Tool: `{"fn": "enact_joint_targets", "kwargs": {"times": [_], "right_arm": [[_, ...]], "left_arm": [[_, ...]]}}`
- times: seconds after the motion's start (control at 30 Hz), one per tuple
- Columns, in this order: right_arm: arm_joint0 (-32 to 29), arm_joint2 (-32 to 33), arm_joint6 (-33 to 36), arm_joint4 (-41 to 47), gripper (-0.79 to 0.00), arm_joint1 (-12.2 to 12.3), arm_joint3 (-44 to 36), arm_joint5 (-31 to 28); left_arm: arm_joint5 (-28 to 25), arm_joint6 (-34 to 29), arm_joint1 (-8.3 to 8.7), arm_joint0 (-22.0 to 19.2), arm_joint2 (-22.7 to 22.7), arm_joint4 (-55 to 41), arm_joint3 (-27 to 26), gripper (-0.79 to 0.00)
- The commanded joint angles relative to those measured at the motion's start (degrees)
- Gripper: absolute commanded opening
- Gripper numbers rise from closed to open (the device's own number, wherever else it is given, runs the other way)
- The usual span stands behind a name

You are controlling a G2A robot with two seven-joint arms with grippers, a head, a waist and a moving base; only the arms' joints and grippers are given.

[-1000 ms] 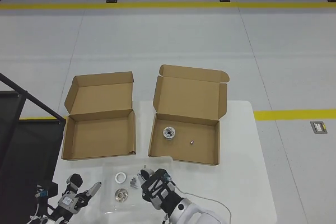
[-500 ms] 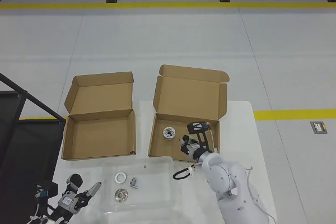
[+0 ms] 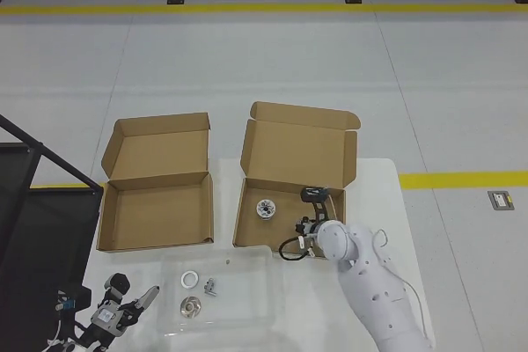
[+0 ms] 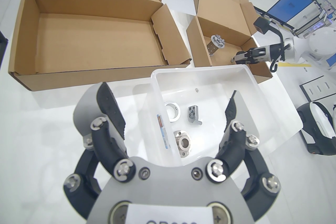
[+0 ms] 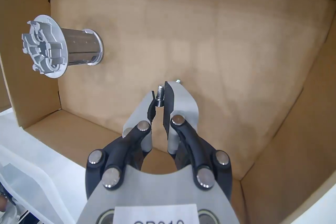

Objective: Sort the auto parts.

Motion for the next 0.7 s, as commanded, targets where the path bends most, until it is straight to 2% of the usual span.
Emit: {"fn": "enact_joint_targets", "kwargs": {"times": [0.0,0.1,0.13,0.3,0.33,0.4,0.47,0.5,0.57,0.67], "right_arm": [[0.27,-0.14,-0.21,0.15,-0.69,-0.01,0.62,0.18],[0.05,-0.06,-1.41,0.25,-0.48,0.06,0.33,0.72],[-0.26,0.04,-1.82,0.33,-0.443,0.12,-0.15,0.63],[-2.3,0.12,-2.01,-0.93,-0.403,0.49,-4.04,1.65],[-2.91,0.14,-2.0,-1.17,-0.317,0.57,-5.25,1.94],[-4.52,0.3,-2.98,-1.86,-0.394,0.76,-8.5,2.41],[-7.28,0.49,-4.86,-1.62,-0.397,0.97,-13.64,1.28],[-9.17,0.6,-6.15,-1.82,-0.372,1.13,-16.85,0.7],[-13.59,0.57,-8.71,-2.1,-0.391,1.44,-24.03,-1.04],[-20.47,0.26,-12.78,-3.32,-0.354,1.93,-34.08,-3.47]], "left_arm": [[0.0,0.0,0.0,0.0,0.0,0.0,0.0,0.0],[0.0,0.0,0.0,0.0,0.0,0.0,0.0,0.0],[0.0,0.0,0.0,0.0,0.0,0.0,0.0,0.0],[0.0,0.0,0.0,0.0,0.0,0.0,0.0,0.0],[0.0,0.0,0.0,0.0,0.0,0.0,0.0,0.0],[0.0,0.0,0.0,0.0,0.0,0.0,0.0,0.0],[0.0,0.0,0.0,0.0,0.0,0.0,0.0,0.0],[0.0,0.0,0.0,0.0,0.0,0.0,0.0,0.0],[0.0,0.0,0.0,0.0,0.0,0.0,0.0,0.0],[0.0,0.0,0.0,0.0,0.0,0.0,0.0,0.0]]}}
